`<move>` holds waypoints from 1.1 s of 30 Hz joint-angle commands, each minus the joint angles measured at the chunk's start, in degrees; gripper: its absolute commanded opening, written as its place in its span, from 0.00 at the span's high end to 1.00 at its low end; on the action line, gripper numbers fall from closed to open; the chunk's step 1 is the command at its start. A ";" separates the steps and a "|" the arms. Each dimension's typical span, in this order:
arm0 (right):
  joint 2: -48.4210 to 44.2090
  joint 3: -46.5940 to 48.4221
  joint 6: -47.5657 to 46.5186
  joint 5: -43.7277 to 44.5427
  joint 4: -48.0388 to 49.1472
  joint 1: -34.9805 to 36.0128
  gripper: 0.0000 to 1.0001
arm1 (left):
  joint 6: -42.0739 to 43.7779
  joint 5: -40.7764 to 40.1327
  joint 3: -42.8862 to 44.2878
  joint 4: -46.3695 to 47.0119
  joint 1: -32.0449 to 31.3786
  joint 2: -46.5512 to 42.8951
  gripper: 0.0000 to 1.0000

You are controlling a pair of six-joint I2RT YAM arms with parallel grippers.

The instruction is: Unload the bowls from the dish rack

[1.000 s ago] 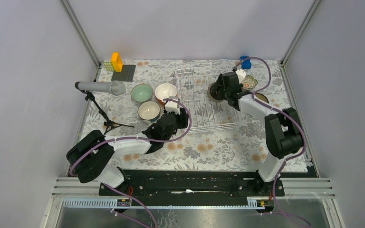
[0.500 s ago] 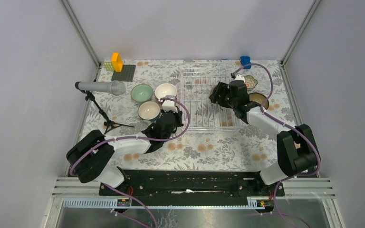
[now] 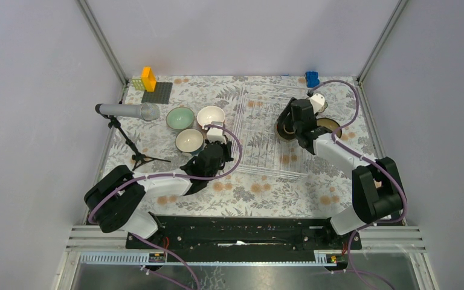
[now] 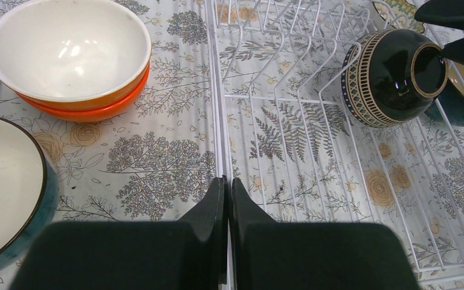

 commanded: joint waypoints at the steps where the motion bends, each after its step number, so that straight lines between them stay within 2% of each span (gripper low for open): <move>1: 1.08 4.22 -0.16 6.34 -2.49 0.28 0.31 | -0.07 1.11 -0.21 3.34 -0.79 -2.45 1.00; 6: 0.38 5.26 -6.27 7.17 -2.25 0.30 0.29 | -0.80 -1.70 -0.68 3.00 -0.72 -3.08 1.00; 9: 2.14 8.51 -11.70 2.26 -4.67 -0.54 0.21 | -0.71 -2.11 -0.60 2.88 -0.73 -3.13 1.00; 16: 11.01 16.27 -13.50 -5.10 -13.15 -4.37 0.18 | -0.79 -2.47 -0.60 2.69 -0.73 -3.25 1.00; 21: 16.96 20.67 -13.46 -8.20 -16.98 -6.48 0.01 | -0.69 -2.61 -0.53 2.52 -0.72 -3.15 1.00; 27: 20.68 23.30 -13.87 -17.69 -20.75 -7.84 0.00 | -0.27 -2.20 -0.09 1.99 -0.71 -3.07 1.00; 33: 15.05 19.79 -12.74 -30.84 -19.67 -8.58 0.00 | -0.09 -2.18 0.06 1.66 -0.71 -3.04 1.00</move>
